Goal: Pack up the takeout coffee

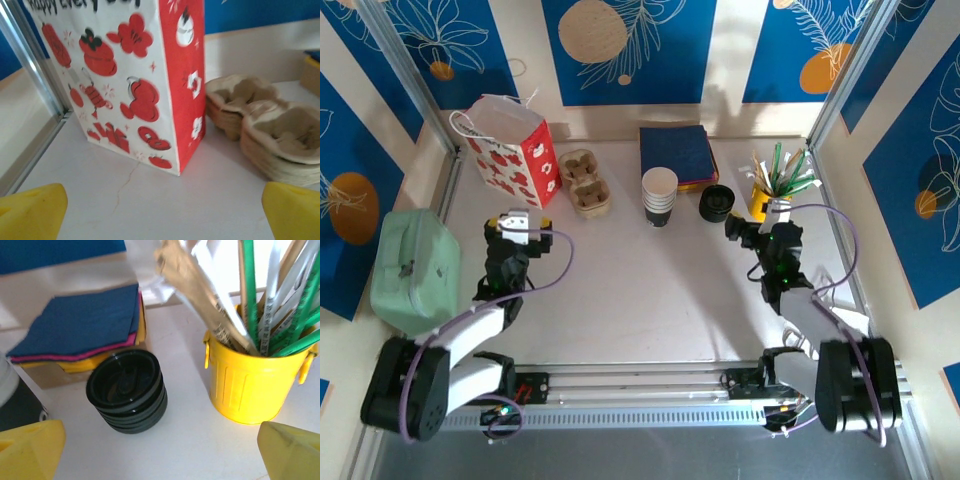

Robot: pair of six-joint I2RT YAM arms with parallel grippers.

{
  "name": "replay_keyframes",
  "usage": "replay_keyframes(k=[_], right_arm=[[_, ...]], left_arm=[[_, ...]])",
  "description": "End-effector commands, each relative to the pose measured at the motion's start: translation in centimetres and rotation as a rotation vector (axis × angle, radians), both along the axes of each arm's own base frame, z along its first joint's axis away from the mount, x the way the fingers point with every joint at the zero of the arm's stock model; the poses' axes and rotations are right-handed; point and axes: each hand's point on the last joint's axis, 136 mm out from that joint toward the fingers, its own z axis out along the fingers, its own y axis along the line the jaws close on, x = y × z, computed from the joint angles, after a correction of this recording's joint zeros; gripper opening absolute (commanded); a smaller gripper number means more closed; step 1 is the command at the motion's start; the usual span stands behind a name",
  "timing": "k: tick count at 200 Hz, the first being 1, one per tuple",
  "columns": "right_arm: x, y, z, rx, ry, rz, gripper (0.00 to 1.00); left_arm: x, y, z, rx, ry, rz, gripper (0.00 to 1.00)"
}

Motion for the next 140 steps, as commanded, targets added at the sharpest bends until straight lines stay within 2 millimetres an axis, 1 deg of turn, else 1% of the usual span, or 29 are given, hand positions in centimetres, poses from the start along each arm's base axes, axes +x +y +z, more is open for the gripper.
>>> replay_keyframes(k=[1,11,22,24,31,34,43,53,64,72,75,78,90,105,116,132,137,140], right_arm=[[-2.2,0.0,1.1,0.132,0.112,-0.041,0.99],[-3.4,0.2,2.0,0.225,0.142,-0.058,0.99],[-4.8,0.2,3.3,0.332,0.195,-0.103,0.99],[-5.1,0.2,3.5,0.349,0.208,-0.107,0.99],[-6.0,0.7,4.1,0.395,0.247,-0.104,0.99],[-6.3,1.0,4.5,0.411,0.256,-0.089,0.99],[-6.8,2.3,5.7,0.437,0.269,-0.020,0.99],[-7.1,3.3,6.6,0.469,0.286,0.019,0.99],[-7.1,4.1,7.5,0.498,0.311,0.034,0.99],[-6.9,4.7,8.1,0.505,0.331,0.047,0.99],[-6.9,5.0,7.9,0.503,0.352,0.048,0.99],[-6.7,5.2,8.3,0.501,0.357,0.052,0.99],[-6.2,6.2,8.7,0.476,0.409,0.054,0.99],[-5.2,7.4,8.8,0.415,0.469,0.035,0.99],[-4.2,8.6,9.4,0.366,0.483,0.045,1.00],[-2.7,10.1,9.8,0.311,0.495,0.048,1.00],[-2.3,10.5,10.0,0.300,0.497,0.049,0.99],[-1.9,10.7,10.0,0.294,0.499,0.052,0.96]], left_arm=[[-1.1,-0.4,1.5,0.002,0.060,0.040,0.99],[-1.8,-0.8,2.6,-0.029,0.079,0.045,0.99],[-2.5,-0.9,3.6,-0.120,0.103,0.052,0.99],[-2.6,-0.9,3.5,-0.134,0.118,0.056,0.99],[-3.2,-0.7,4.1,-0.202,0.137,0.076,0.99],[-3.5,-0.5,4.0,-0.228,0.156,0.088,0.99],[-4.2,-0.2,4.6,-0.290,0.182,0.113,0.99],[-4.7,-0.3,5.1,-0.338,0.209,0.118,0.99],[-5.1,-1.1,5.9,-0.391,0.233,0.079,0.99],[-5.4,-2.1,6.2,-0.432,0.264,0.034,0.99],[-5.5,-2.6,6.3,-0.448,0.275,0.010,0.99],[-5.5,-3.1,6.5,-0.461,0.286,-0.016,0.99],[-5.7,-4.9,7.2,-0.495,0.320,-0.101,0.99],[-6.0,-6.0,7.7,-0.509,0.366,-0.150,0.99],[-6.1,-6.7,8.1,-0.511,0.388,-0.183,0.99],[-6.3,-7.3,9.1,-0.510,0.398,-0.221,0.99],[-6.4,-7.4,9.4,-0.509,0.401,-0.228,0.99],[-6.4,-7.5,9.4,-0.508,0.404,-0.234,0.99]])
